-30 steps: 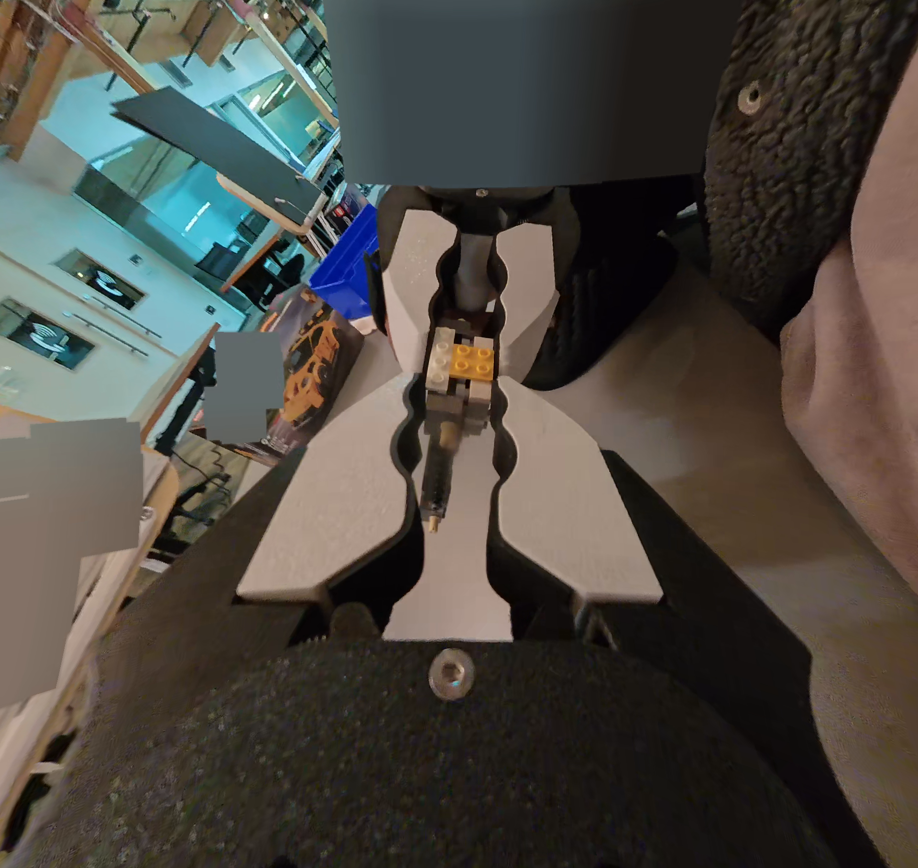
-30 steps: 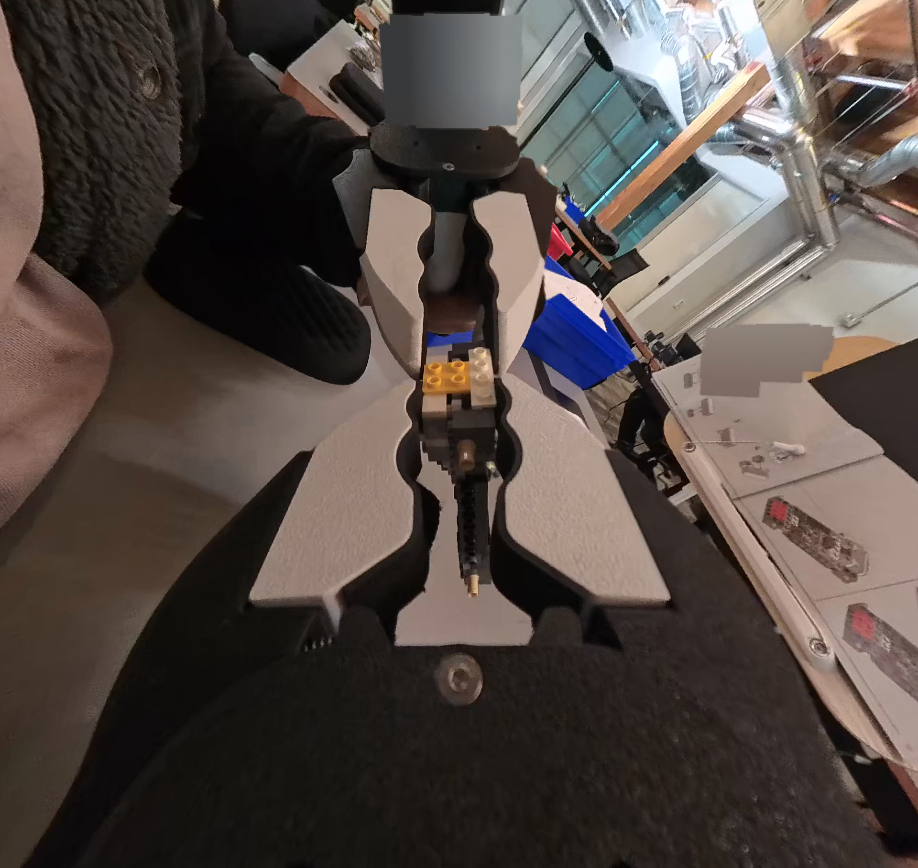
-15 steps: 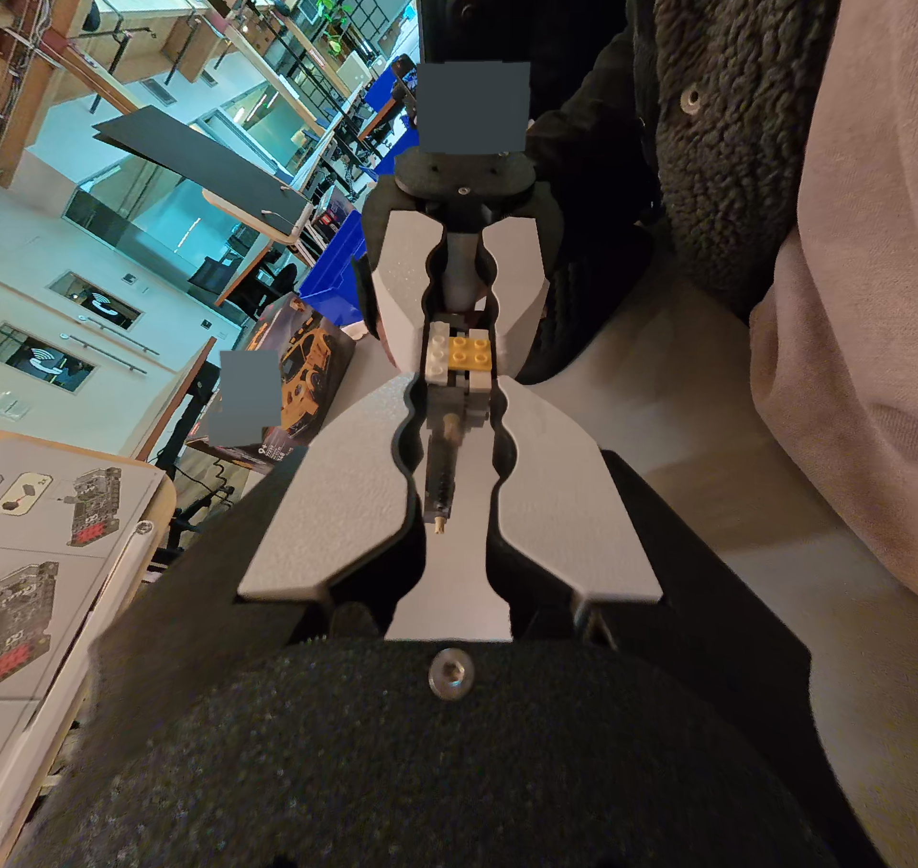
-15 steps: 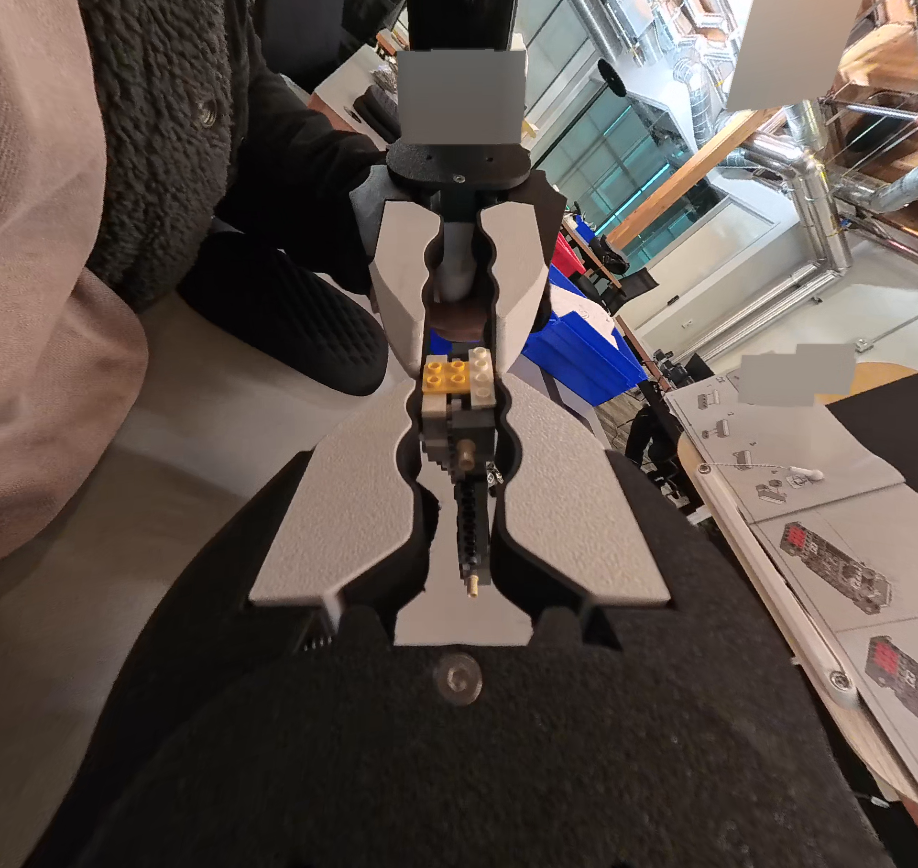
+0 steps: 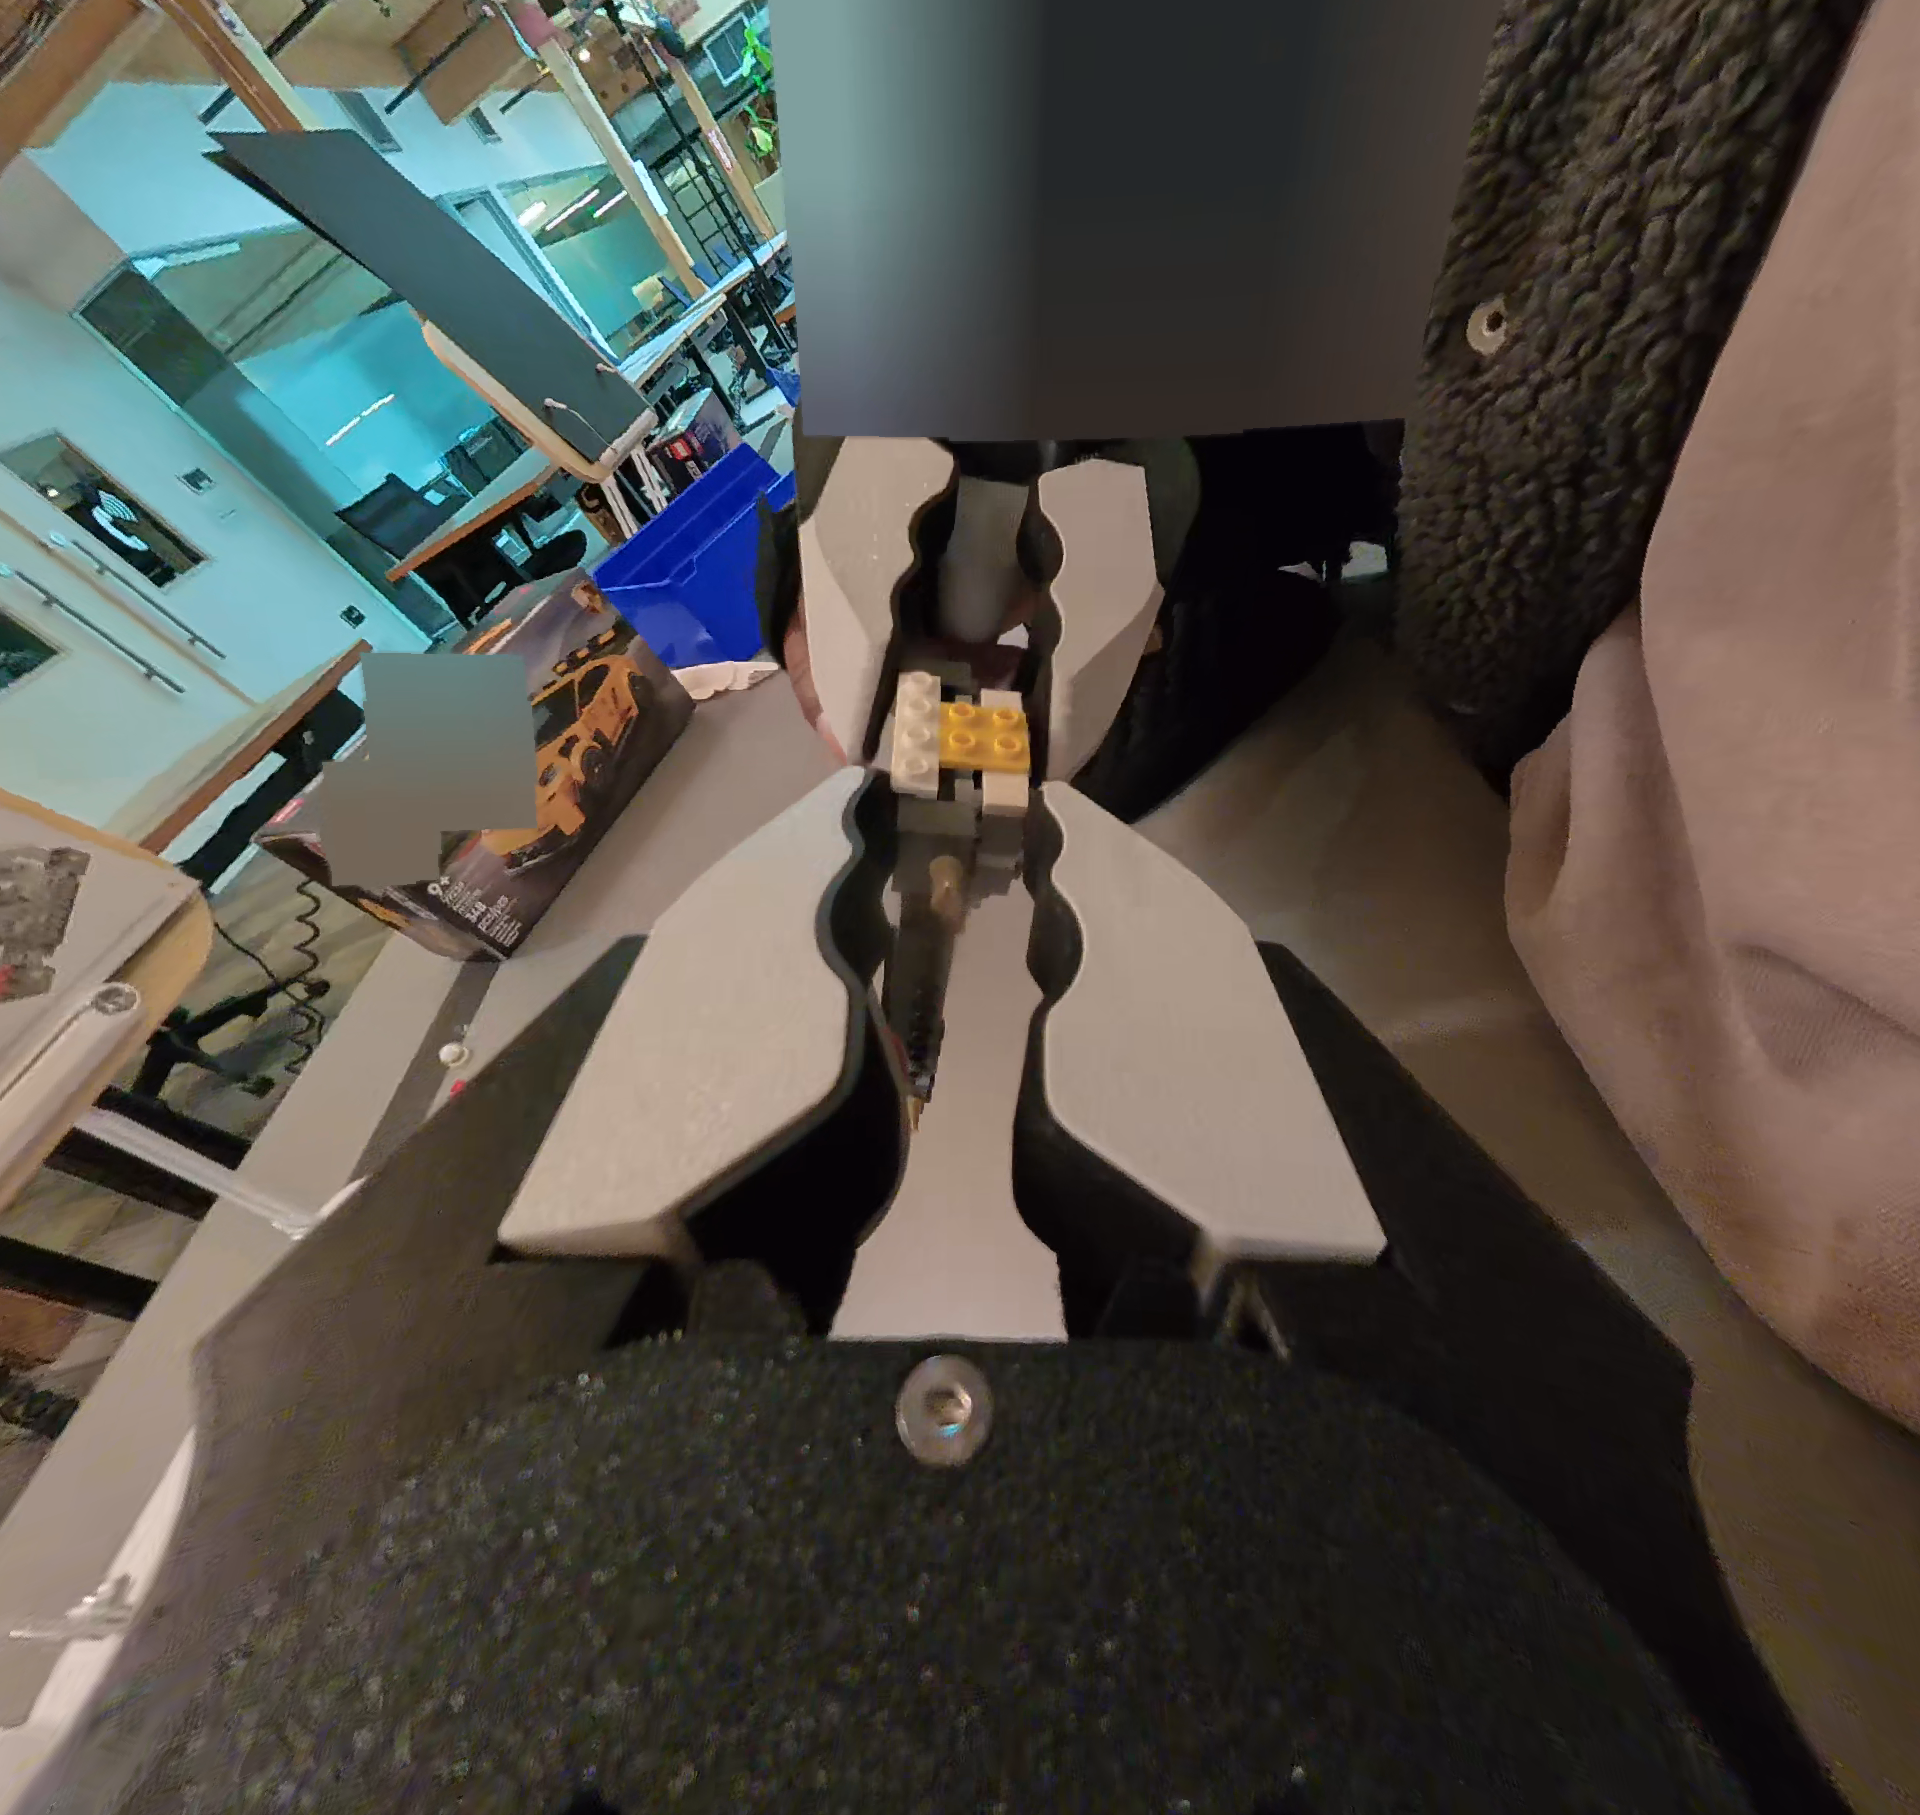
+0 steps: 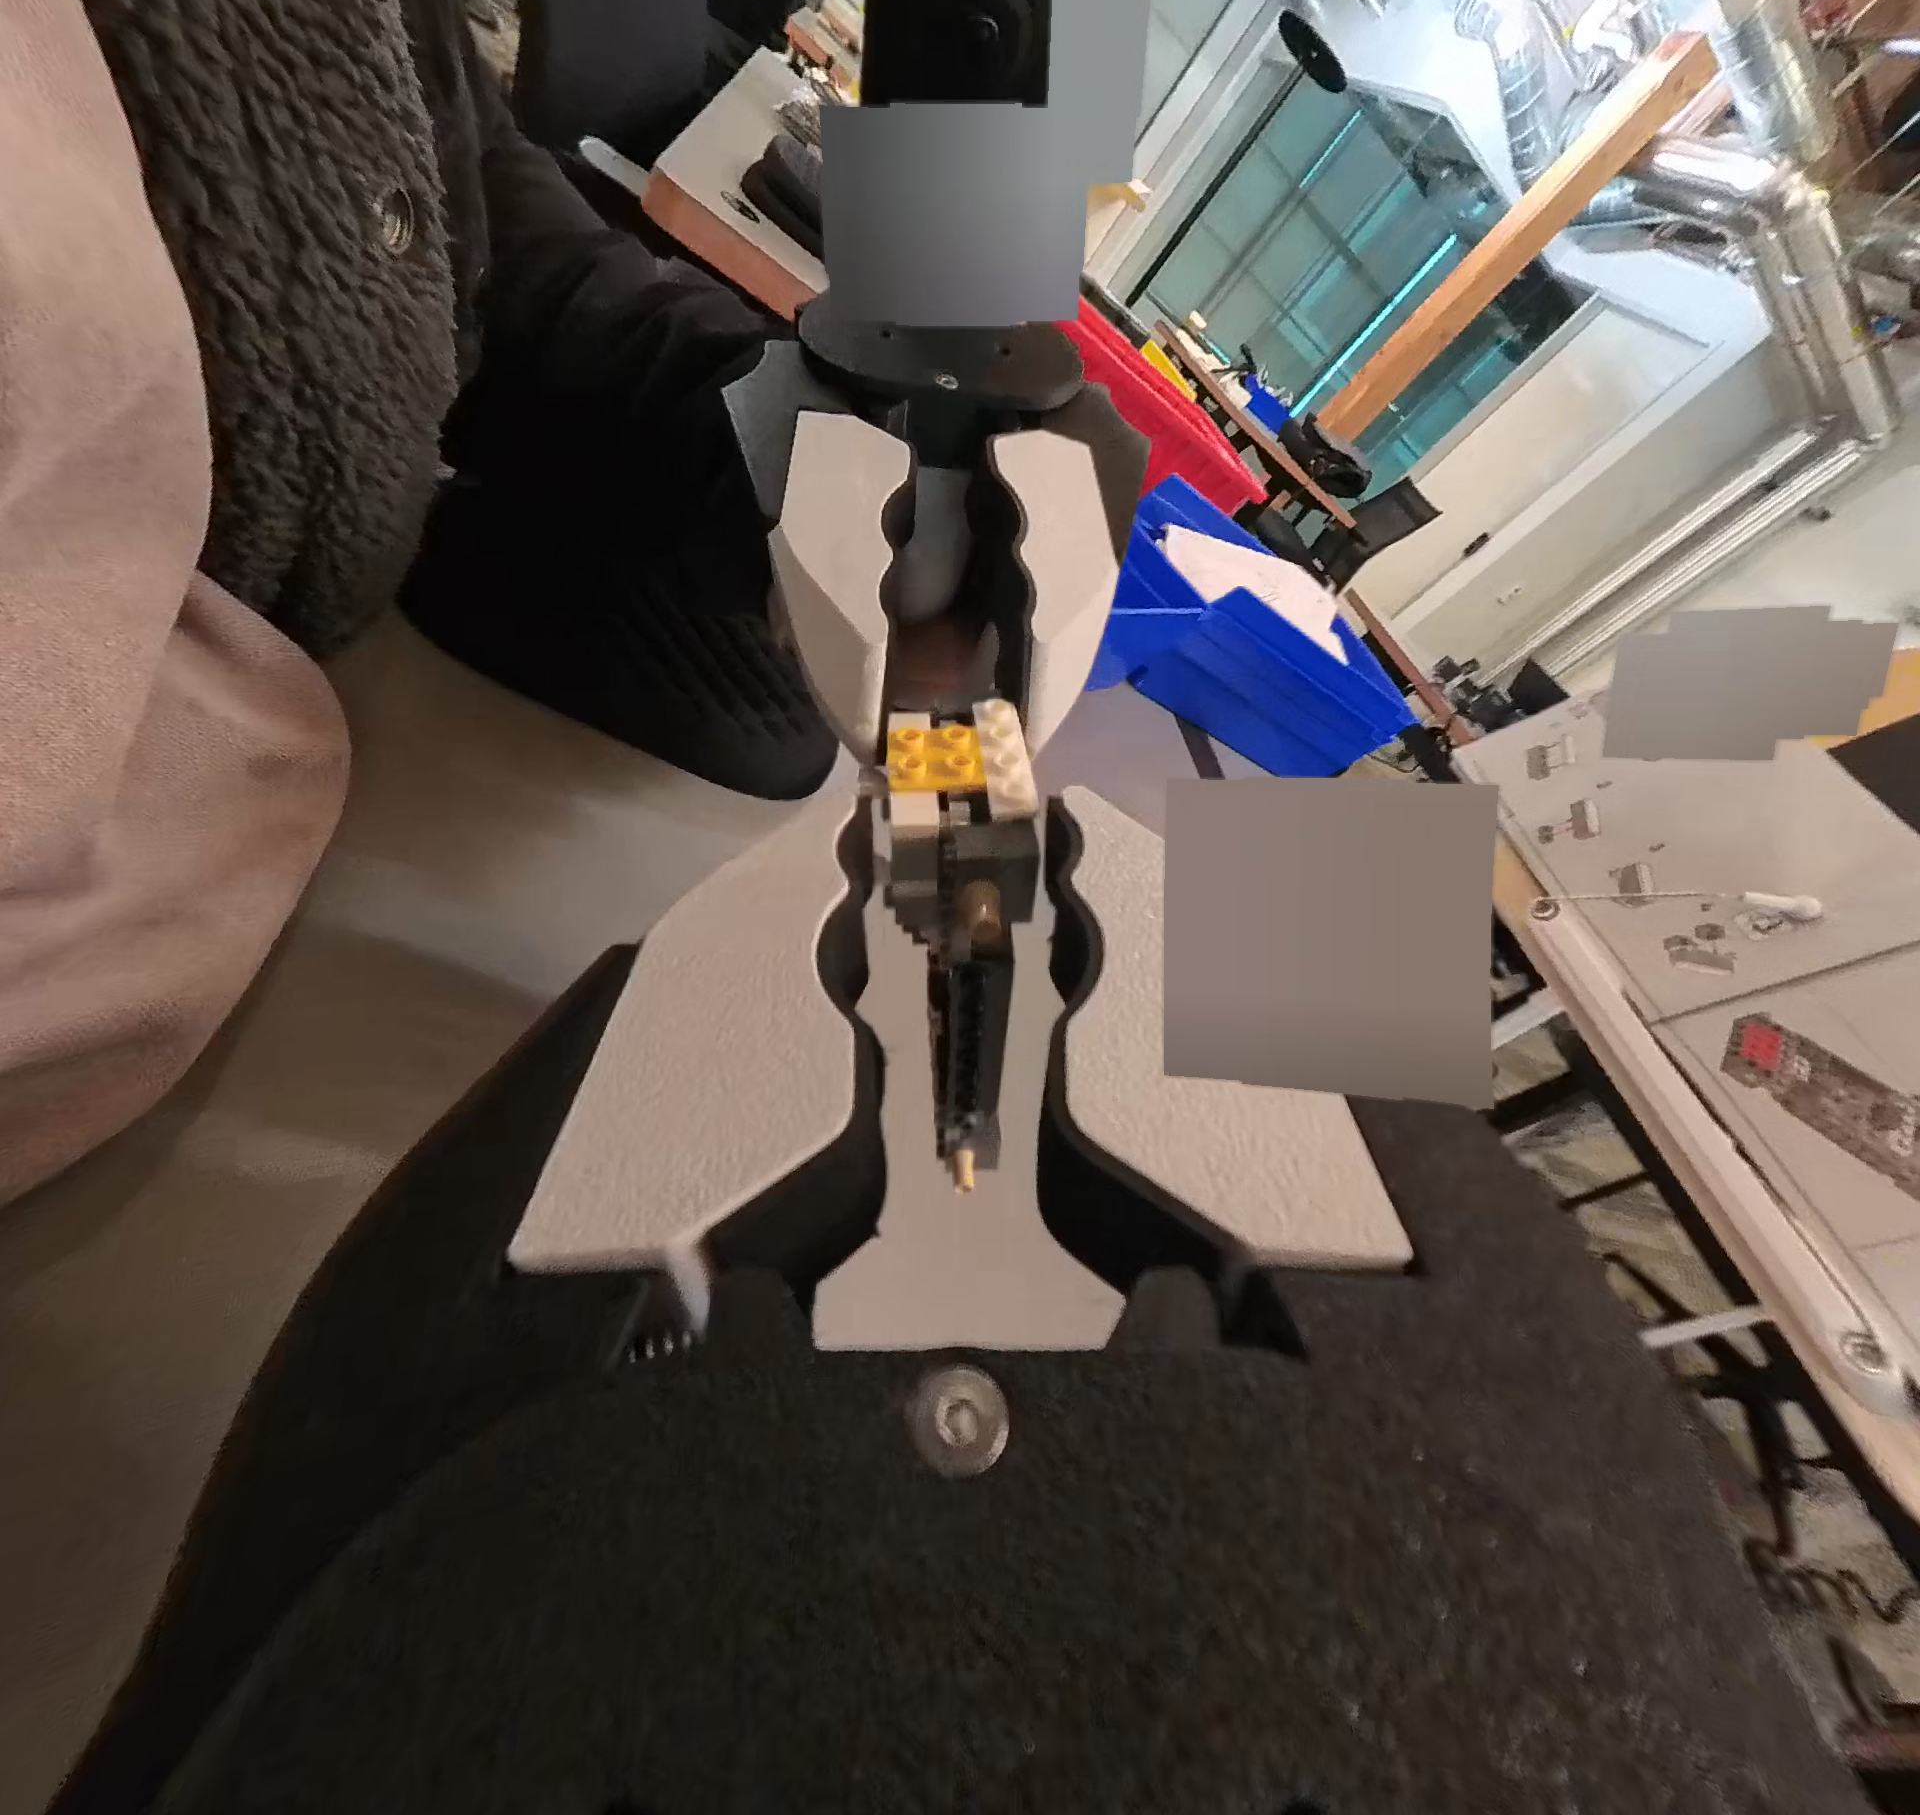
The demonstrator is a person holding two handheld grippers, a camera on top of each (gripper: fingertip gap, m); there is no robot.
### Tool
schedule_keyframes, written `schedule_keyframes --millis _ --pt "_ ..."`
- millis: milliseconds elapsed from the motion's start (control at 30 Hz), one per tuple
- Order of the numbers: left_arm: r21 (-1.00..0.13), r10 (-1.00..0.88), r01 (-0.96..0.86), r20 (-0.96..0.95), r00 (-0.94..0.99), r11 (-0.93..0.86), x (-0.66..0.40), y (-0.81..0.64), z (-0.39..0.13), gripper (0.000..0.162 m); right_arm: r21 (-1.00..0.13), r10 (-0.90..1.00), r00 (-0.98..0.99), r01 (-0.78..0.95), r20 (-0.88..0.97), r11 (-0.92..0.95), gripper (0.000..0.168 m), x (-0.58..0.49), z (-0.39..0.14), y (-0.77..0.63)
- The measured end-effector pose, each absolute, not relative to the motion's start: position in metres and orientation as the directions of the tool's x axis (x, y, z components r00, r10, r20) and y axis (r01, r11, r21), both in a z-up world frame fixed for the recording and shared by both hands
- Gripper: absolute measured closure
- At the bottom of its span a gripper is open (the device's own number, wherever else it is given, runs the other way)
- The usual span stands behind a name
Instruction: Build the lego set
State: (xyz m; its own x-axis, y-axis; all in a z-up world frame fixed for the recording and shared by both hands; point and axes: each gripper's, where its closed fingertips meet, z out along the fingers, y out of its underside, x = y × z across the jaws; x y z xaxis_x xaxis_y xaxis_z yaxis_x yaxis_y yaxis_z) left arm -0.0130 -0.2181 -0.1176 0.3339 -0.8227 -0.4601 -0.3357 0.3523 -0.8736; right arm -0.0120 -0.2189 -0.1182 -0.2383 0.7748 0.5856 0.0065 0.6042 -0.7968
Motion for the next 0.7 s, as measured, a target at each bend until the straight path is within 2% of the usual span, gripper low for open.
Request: schedule_keyframes --millis 167,700 --pt "-0.894 -0.842 -0.310 -0.422 0.337 0.324 -0.0133 -0.2188 -0.1217 0.138 -0.814 0.788 -0.280 0.037 0.549 0.580 0.143 -0.0101 -0.1222 -0.2188" --pt "-0.916 -0.859 -0.288 -0.373 0.351 0.280 -0.0143 -0.2184 -0.1226 0.138 -0.853 0.821 -0.295 0.039 0.488 0.521 0.144 -0.0096 -0.1247 -0.2169"
